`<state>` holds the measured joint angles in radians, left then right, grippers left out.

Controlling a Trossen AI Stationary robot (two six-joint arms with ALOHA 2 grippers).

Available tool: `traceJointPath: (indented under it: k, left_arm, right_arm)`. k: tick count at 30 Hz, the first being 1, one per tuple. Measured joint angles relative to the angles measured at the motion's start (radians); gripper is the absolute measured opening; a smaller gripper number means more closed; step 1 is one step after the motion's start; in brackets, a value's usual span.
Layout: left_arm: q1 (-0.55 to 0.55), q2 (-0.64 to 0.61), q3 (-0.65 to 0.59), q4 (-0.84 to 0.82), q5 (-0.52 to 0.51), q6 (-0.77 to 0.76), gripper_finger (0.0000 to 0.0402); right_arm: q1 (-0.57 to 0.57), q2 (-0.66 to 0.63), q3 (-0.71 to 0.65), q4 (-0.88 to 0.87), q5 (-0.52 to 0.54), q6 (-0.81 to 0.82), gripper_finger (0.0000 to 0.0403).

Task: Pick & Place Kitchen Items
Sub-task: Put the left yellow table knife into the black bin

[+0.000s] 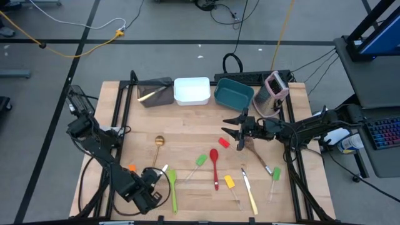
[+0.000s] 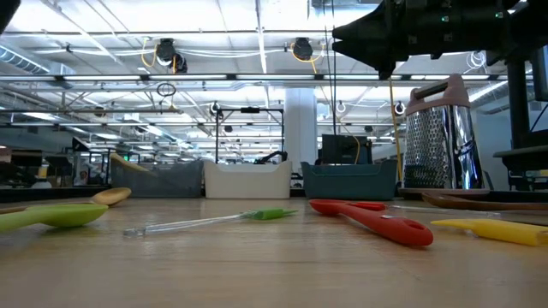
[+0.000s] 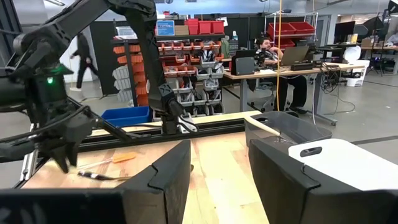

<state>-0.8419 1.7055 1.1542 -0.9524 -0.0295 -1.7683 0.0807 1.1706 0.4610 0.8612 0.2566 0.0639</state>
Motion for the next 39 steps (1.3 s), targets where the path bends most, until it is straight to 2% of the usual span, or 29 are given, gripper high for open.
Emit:
traceJointPath:
  k: [20,32,39]
  left_arm:
    - [0.229,-0.163,0.002,-0.279,0.001,0.318,0.0032]
    - [0.414,-0.175,0.003,-0.364,-0.002,0.577,0.0043]
    - [0.534,-0.175,0.003,-0.391,-0.060,0.726,0.0033]
  right_arm:
    - [0.000,0.000,0.000,-0.003,0.000,0.000,0.0157]
    - [0.000,0.000,0.000,-0.015,0.000,0.000,0.0157]
    - [0.000,0.000,0.000,-0.018,0.000,0.000,0.0157]
